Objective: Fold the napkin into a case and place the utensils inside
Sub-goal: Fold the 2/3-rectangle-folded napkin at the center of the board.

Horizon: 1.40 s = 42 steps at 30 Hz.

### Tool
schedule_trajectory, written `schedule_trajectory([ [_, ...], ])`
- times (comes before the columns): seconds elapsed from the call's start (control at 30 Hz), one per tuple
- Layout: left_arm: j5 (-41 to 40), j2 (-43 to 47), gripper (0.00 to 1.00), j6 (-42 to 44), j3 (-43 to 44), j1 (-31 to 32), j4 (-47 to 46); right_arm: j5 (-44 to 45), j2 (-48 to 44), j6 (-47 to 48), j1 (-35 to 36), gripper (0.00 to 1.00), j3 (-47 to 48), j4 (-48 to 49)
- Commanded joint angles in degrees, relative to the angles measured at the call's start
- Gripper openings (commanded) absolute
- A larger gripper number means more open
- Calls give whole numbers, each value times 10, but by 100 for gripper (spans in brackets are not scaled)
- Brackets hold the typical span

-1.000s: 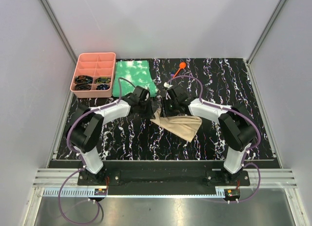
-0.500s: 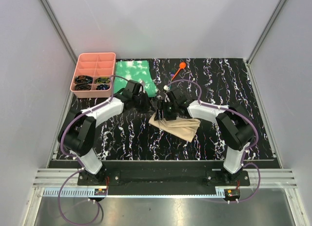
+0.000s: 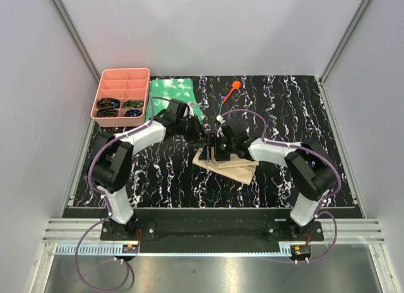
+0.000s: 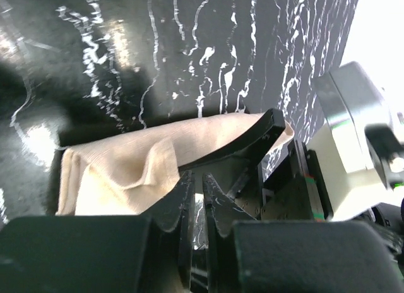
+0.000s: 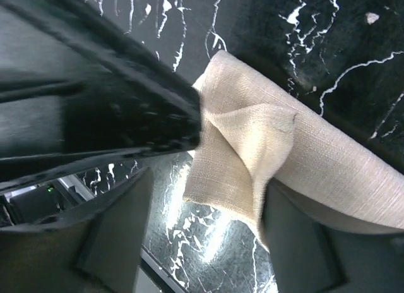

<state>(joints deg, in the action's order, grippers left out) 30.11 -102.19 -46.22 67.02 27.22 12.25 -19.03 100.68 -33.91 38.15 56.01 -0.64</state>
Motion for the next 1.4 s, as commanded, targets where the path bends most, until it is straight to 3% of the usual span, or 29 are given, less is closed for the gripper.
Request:
schedule_trajectory([
  [0.0, 46, -21, 11, 36, 34, 3, 21, -15, -29, 4, 5, 72, -17, 68],
  [0.07, 32, -27, 12, 51, 38, 3, 41, -26, -28, 17, 6, 71, -19, 76],
  [0.33, 11, -67, 41, 78, 105, 5, 85, -41, -31, 60, 6, 71, -14, 63],
  [0.57, 20, -119, 48, 88, 142, 9, 109, -47, -20, 65, 6, 71, -6, 51],
  [0.9, 75, -164, 48, 103, 159, 26, 108, -58, -14, 59, 6, 72, -1, 60],
  [1.17, 88, -104, 27, 75, 86, 25, 39, -55, -16, 53, 6, 75, -7, 50],
  [1.37, 93, -79, 18, 78, 43, 24, 33, -30, -43, 41, 6, 88, -8, 17],
])
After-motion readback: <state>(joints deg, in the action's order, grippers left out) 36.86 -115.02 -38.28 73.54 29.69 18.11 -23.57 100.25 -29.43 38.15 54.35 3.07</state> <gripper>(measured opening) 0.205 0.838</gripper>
